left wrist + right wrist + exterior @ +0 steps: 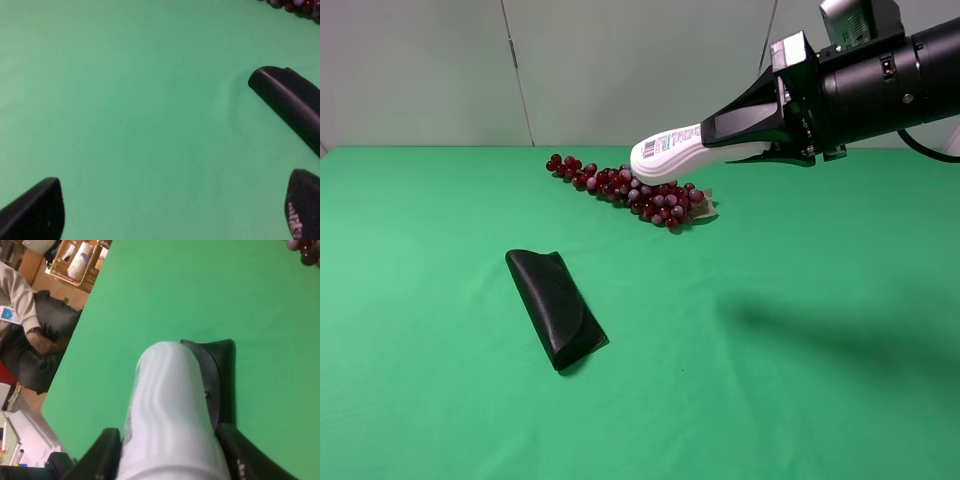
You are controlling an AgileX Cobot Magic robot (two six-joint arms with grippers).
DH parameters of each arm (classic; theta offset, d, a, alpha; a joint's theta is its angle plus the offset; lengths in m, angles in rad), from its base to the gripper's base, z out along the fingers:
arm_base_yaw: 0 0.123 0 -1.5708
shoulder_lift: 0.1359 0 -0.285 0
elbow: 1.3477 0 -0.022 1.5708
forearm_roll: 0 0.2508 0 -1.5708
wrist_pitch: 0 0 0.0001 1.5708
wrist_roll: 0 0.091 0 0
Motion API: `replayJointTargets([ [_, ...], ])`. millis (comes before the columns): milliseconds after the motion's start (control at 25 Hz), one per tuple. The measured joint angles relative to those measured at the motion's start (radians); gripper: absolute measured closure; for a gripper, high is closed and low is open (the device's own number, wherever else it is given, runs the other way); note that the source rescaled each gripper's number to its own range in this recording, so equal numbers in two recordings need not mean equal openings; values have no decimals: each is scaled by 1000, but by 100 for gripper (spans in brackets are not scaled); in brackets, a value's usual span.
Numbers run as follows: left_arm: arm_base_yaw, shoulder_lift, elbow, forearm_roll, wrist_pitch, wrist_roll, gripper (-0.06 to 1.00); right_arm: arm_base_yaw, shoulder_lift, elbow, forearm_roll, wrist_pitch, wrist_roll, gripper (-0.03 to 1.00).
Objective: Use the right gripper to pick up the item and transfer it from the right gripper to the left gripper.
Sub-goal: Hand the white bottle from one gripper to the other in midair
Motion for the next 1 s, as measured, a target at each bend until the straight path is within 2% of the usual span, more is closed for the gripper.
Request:
replayJointTargets([
  [680, 0, 42, 0, -1, 0, 9, -6, 0, 0, 0, 0, 1, 0, 95],
  [880, -20, 167, -16, -27, -38, 100, -6, 0, 0, 0, 0, 3, 0, 95],
  [1000, -28, 261, -35, -86, -108, 200, -6, 0, 0, 0, 0, 13, 0, 95],
])
